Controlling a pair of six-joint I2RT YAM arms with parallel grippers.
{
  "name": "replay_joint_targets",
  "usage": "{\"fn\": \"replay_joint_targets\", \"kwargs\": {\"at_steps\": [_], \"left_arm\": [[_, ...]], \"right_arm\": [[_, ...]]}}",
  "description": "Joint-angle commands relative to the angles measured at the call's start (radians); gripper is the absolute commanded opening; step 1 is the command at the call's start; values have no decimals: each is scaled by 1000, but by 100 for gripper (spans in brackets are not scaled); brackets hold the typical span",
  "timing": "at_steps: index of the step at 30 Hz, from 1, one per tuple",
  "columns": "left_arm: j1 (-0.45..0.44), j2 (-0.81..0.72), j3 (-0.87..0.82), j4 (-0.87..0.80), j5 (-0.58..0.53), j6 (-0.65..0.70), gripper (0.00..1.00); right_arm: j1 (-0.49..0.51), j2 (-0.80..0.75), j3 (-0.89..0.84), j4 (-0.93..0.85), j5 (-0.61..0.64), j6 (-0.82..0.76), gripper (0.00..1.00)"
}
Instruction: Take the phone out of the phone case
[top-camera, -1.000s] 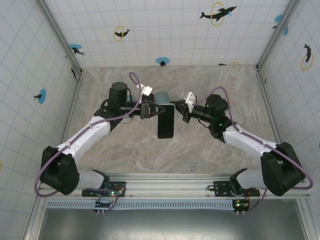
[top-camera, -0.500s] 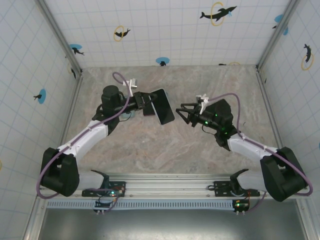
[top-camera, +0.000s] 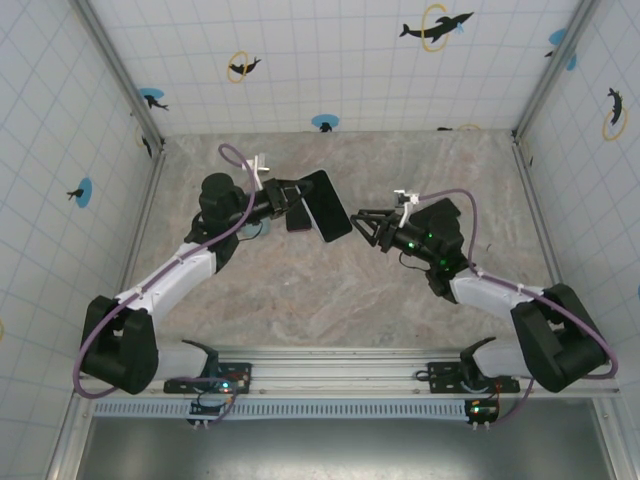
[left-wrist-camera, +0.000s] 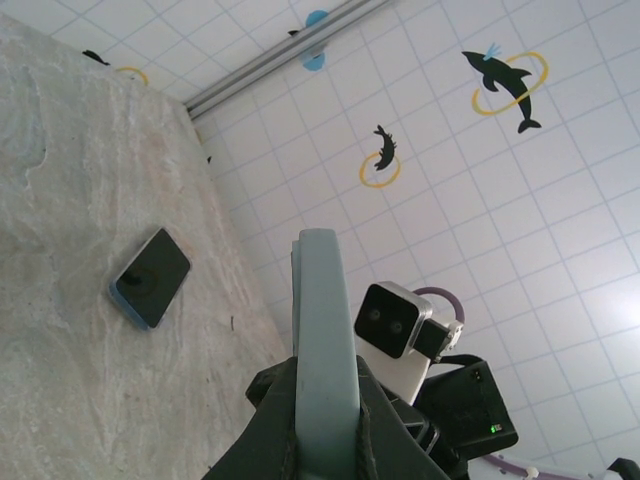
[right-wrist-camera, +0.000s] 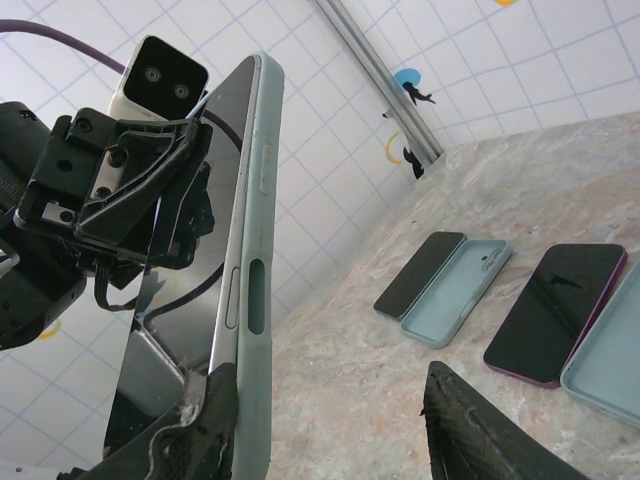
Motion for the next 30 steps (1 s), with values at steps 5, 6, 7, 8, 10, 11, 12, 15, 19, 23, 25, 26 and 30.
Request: {"fn": "replay_joint_targets", "kwargs": {"at_steps": [5,6,7,8,10,11,12,15,19,23,25,26,30], "left_arm": [[-1,-27,-19,130,-14,-66,0],[-2,-26,-24,148,-13,-80,0],[-2,-25,-30,166,-12,-93,0],[-2,-22,-36,180,-11,-105,0],[-2,-20,-40,185,-17,-116,0],[-1,-18,-40,176,-24,-116,0],[-2,-18,-43,167,-34,-116,0],[-2,-8,-65,183,-71,-144,0],[-2,19,-113,288,-113,-241,0],[-10,36,-124,309,-153,-269,0],[-16,41,-122,306,-165,-267,0],[-23,44,-122,303,-174,-266,0],[-27,63,-119,297,-182,-267,0]], "right_arm": [[25,44,20,42,-31,24,50],[25,49,20,44,-33,29,50],[25,54,20,51,-36,38,50],[27,59,19,64,-43,53,49],[31,63,22,97,-47,94,49],[37,65,21,121,-45,120,49],[43,68,22,139,-39,145,49],[62,75,27,174,11,259,50],[91,87,31,239,56,390,49],[112,92,34,294,112,479,47],[118,96,35,327,137,513,45],[121,101,36,345,146,530,44],[129,135,53,414,146,595,35]]}}
